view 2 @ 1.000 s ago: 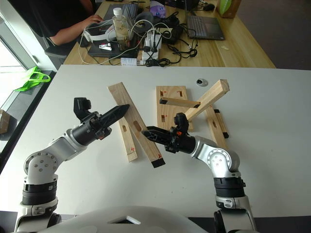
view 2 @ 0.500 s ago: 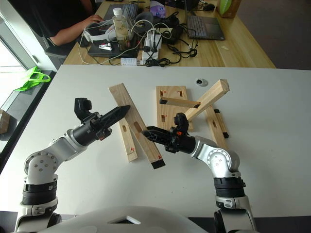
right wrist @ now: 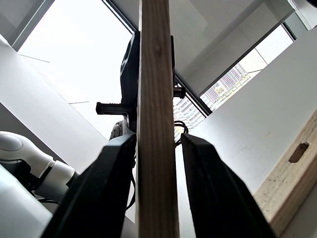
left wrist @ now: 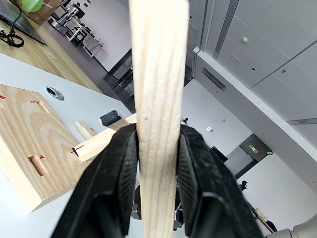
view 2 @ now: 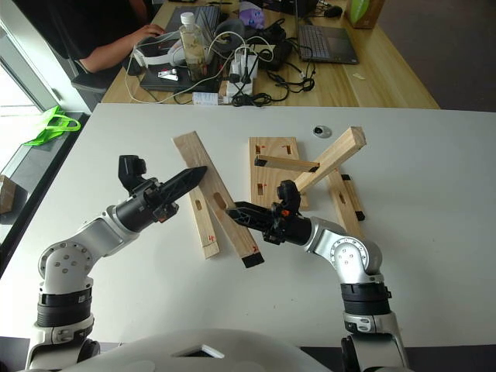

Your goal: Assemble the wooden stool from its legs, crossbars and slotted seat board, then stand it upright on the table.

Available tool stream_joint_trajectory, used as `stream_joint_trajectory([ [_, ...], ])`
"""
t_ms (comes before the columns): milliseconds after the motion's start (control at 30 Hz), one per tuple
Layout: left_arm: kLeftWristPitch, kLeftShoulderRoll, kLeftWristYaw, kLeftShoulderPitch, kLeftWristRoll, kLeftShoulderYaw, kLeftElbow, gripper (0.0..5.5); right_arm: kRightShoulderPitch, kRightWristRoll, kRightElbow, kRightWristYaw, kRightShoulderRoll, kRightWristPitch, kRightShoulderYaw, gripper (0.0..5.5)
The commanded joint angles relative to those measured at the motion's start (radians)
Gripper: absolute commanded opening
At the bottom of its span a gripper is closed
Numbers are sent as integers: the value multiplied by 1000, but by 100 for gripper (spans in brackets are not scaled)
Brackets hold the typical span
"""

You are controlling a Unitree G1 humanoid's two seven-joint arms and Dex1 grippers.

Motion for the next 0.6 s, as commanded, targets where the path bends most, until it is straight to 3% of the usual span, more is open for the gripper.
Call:
stream_joint_trajectory([
  [33,8,-11,4,-4,-8,0,-10,122,4,-2,-17,-6,-18,6,-1,101],
  [600,15,-21,10,-16,-3,0,-16,122,-29,-28,7,29,-58,10,46,101],
])
